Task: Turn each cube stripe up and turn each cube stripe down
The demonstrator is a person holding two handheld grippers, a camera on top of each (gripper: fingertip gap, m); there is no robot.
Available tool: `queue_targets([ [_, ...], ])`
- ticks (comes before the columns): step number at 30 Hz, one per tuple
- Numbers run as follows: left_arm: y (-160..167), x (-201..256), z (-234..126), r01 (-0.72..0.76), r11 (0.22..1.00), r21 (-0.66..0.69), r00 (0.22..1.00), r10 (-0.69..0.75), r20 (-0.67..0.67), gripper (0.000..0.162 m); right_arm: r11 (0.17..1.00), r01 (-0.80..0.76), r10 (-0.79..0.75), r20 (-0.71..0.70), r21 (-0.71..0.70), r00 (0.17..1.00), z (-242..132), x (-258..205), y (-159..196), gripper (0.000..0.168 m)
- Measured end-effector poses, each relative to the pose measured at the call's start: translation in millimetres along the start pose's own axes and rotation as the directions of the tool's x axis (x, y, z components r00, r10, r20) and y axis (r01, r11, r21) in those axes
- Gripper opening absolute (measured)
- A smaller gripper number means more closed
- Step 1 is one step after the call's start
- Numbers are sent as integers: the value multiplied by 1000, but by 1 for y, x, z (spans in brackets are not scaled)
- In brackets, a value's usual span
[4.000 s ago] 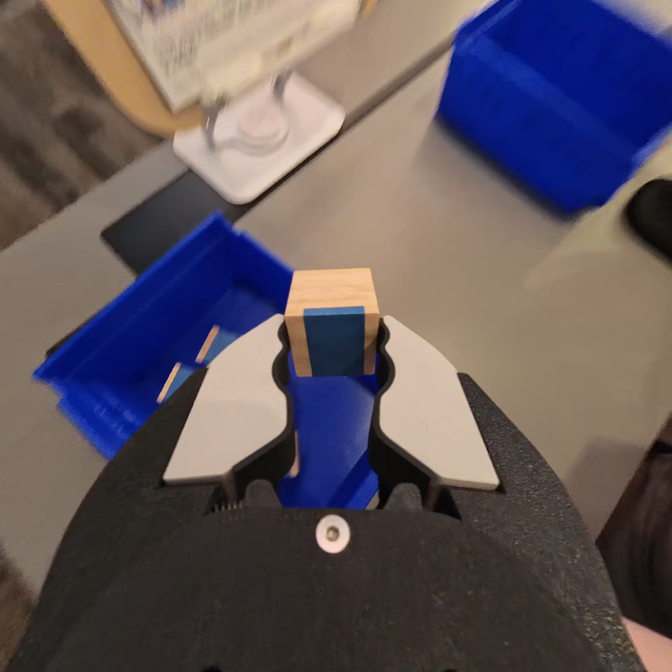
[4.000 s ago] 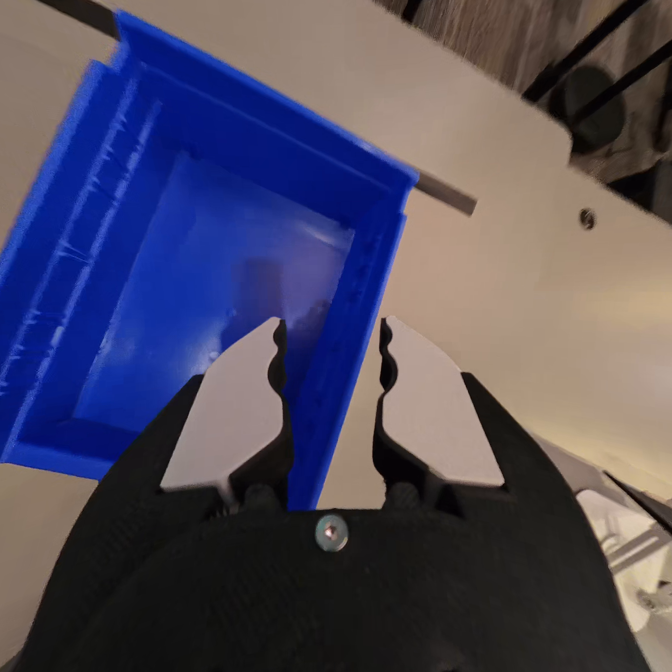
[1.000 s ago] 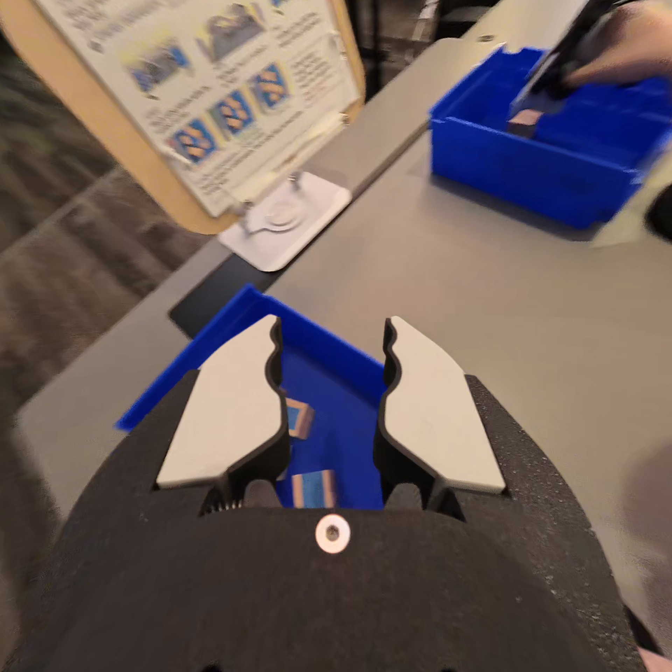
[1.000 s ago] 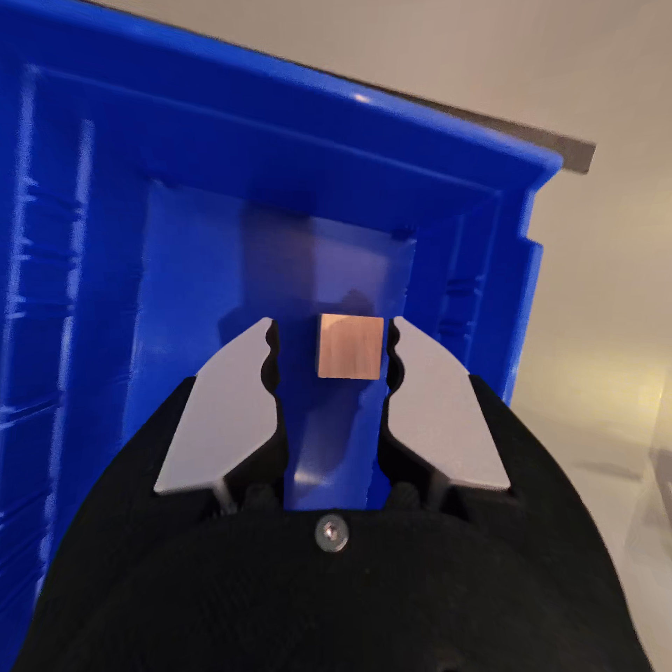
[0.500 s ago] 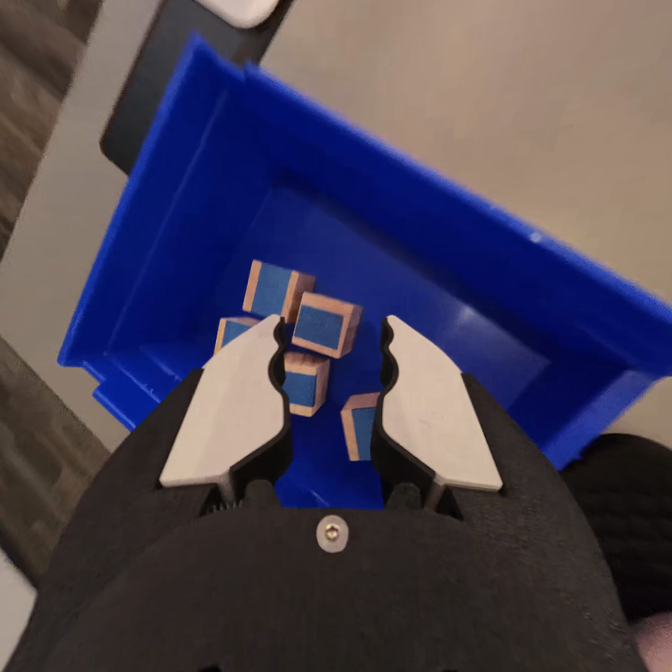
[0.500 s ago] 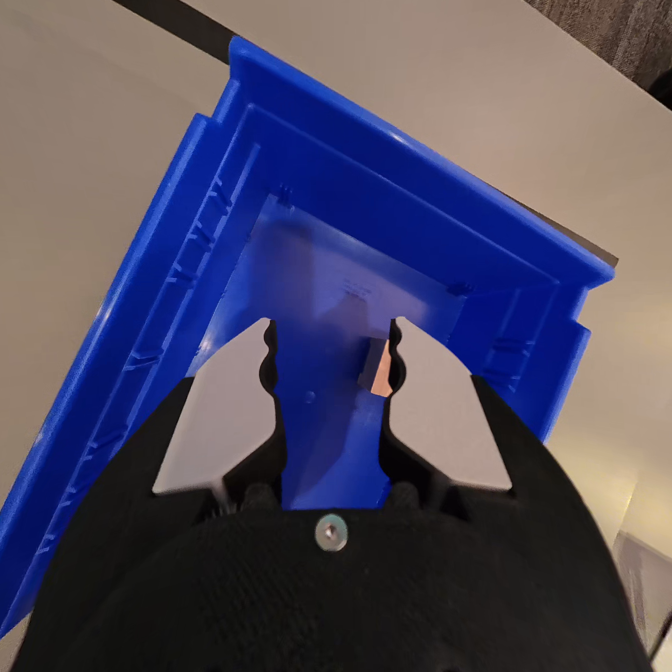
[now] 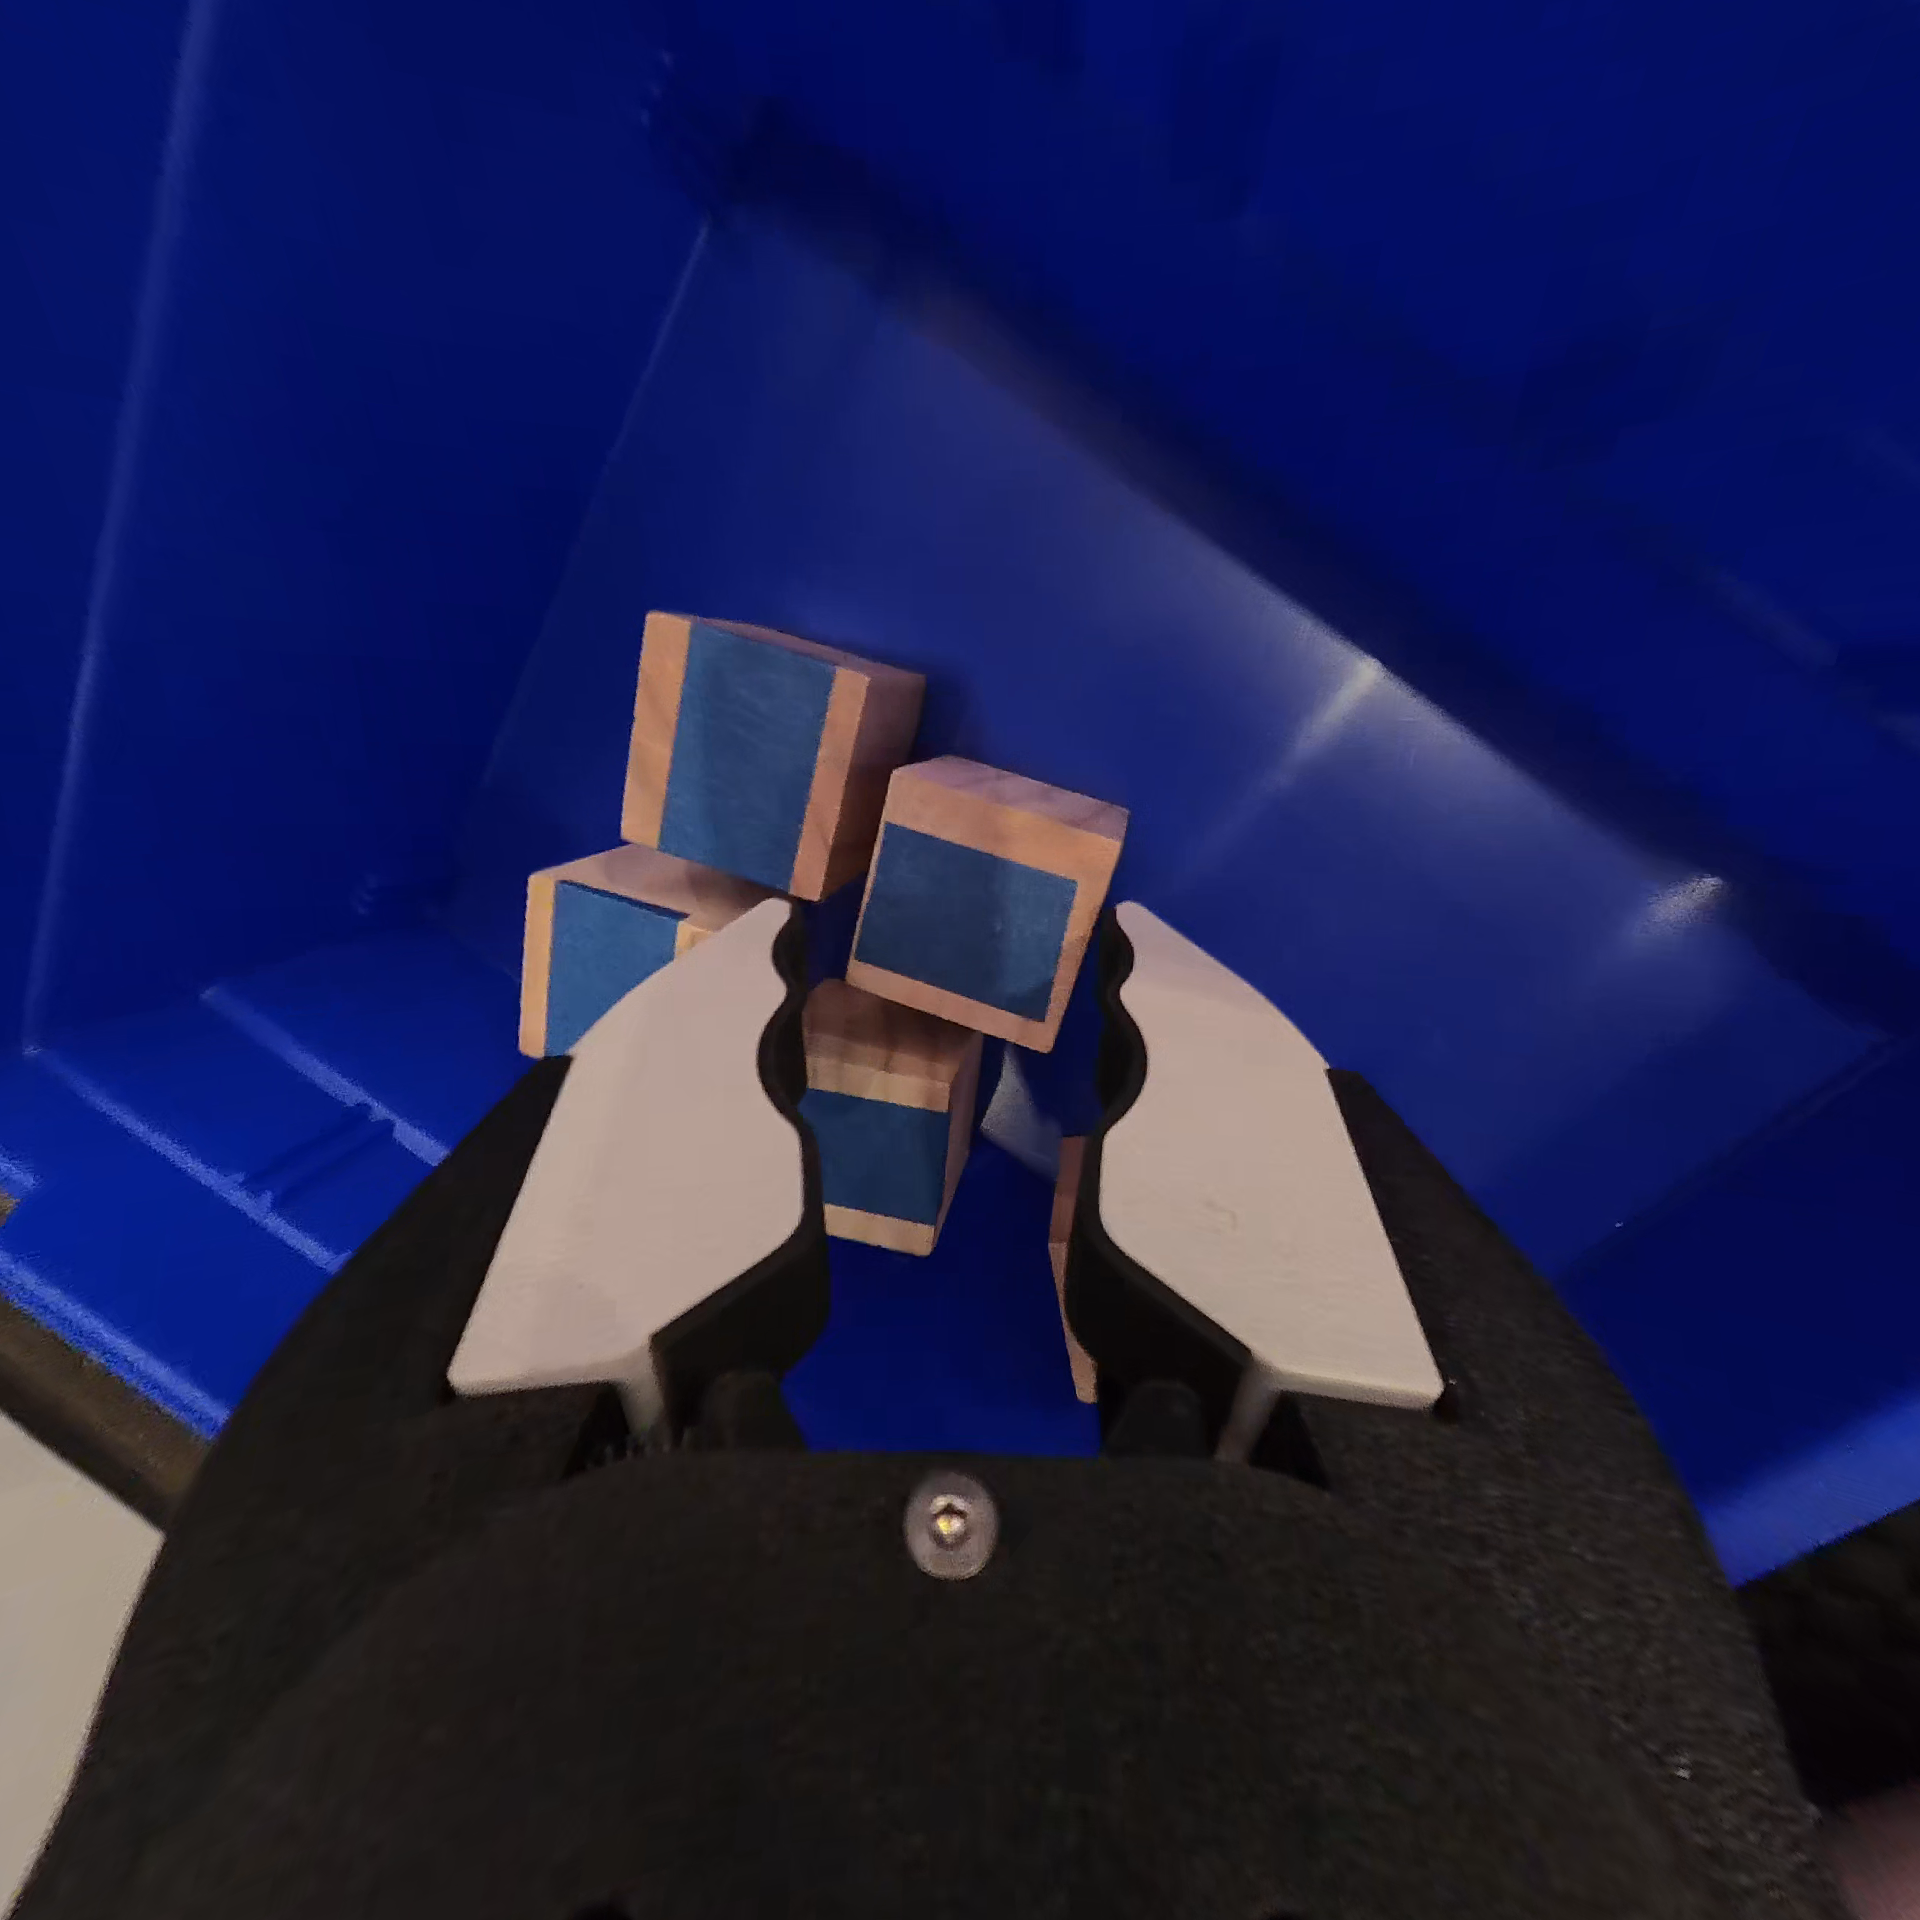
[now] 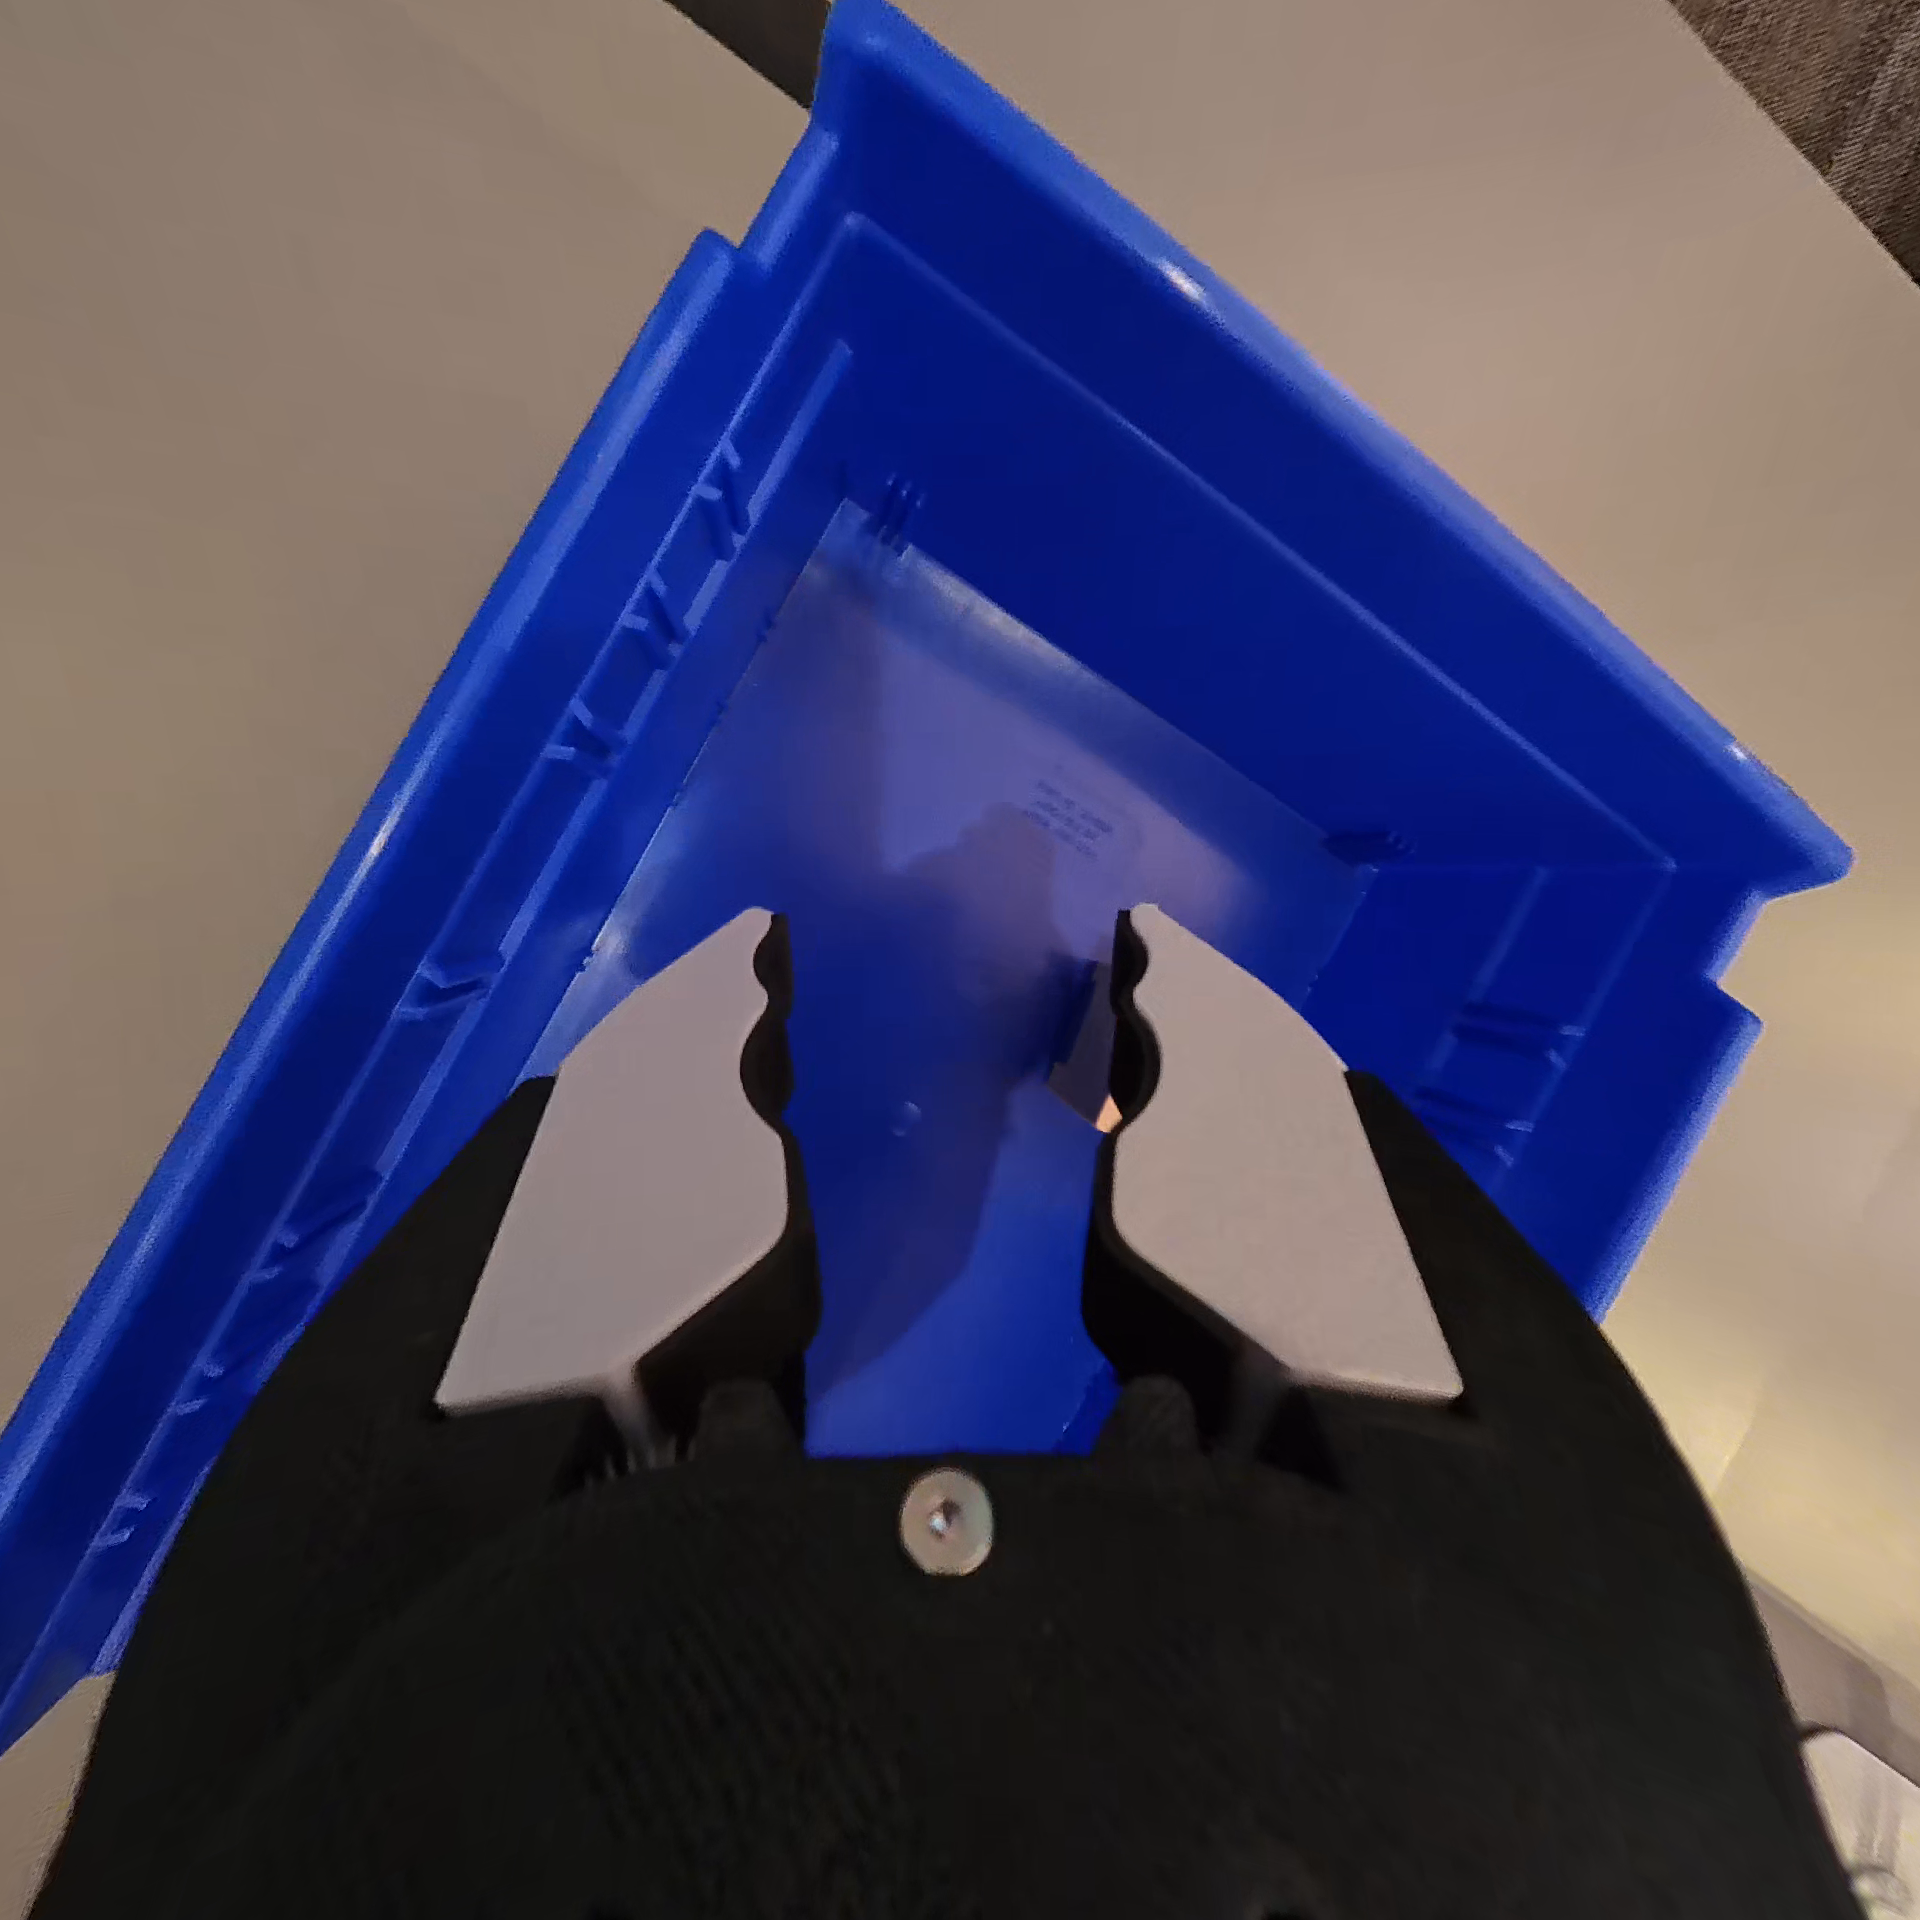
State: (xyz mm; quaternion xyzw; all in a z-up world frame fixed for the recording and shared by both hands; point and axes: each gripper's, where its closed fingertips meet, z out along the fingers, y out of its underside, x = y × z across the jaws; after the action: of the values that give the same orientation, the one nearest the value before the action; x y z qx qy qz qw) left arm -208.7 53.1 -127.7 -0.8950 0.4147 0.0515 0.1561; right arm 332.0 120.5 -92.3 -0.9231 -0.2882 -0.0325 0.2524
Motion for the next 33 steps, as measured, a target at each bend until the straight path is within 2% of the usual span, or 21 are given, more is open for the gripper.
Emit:
queue_targets([
  [3,3,4,4,12,999,-36,999,-13,-30,50,1000,3,-3,1,-6,1000,1,-1,1,62],
  [7,6,8,6,30,997,-66,998,-33,-57,53,1000,12,-12,-4,-6,1000,1,0,1,61],
  [9,5,12,6,20,997,-69,997,-25,-75,50,1000,16,-16,-1,-4,1000,1,-1,0,61],
  [14,3,17,21,-8,994,-108,996,-1,-91,53,999,30,-30,3,-14,1000,2,-5,1,61],
  [17,-4,23,20,27,994,-102,989,-42,-142,46,999,35,-35,6,-16,999,2,-6,1,61],
  [20,1,21,14,-3,991,-137,994,-12,-106,46,999,36,-36,3,-11,999,0,-6,0,61],
  [23,-10,17,-13,-6,999,-51,999,4,-52,46,999,48,-48,-26,15,999,-7,-5,-6,61],
  [26,-41,14,-62,-3,984,179,1000,1,14,46,986,90,-78,-90,141,993,-29,-8,-31,60],
  [28,-75,22,-103,-9,916,402,1000,4,14,46,929,173,-122,-169,328,978,-58,-17,-64,60],
  [29,-94,32,-124,-4,856,517,1000,17,-20,46,863,233,-150,-211,449,966,-79,-28,-84,60],
  [31,-131,63,-165,66,700,711,985,68,-159,45,663,352,-226,-272,661,935,-123,-66,-112,63],
  [33,-163,101,-200,224,564,795,915,160,-371,45,422,475,-348,-346,772,871,-159,-119,-121,69],
])
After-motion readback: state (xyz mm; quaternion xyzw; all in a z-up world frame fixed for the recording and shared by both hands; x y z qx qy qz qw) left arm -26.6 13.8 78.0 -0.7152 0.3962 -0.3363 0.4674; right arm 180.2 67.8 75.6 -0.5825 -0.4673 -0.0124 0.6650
